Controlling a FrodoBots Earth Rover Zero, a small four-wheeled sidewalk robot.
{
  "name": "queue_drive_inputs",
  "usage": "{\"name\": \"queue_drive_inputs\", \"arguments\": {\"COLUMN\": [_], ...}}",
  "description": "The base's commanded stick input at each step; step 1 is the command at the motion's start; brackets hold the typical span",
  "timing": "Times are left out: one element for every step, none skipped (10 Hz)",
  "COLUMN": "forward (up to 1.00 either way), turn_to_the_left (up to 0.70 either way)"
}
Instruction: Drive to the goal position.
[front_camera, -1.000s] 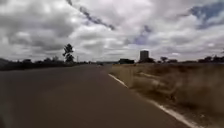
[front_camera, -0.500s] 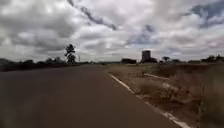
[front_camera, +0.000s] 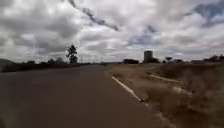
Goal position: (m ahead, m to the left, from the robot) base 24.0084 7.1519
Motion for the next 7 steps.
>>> {"name": "queue_drive_inputs", "arguments": {"forward": [0.85, 0.85, 0.85, 0.85, 0.85, 0.85, 0.85], "turn_to_the_left": [0.00, 0.00, 0.00, 0.00, 0.00, 0.00, 0.00]}}
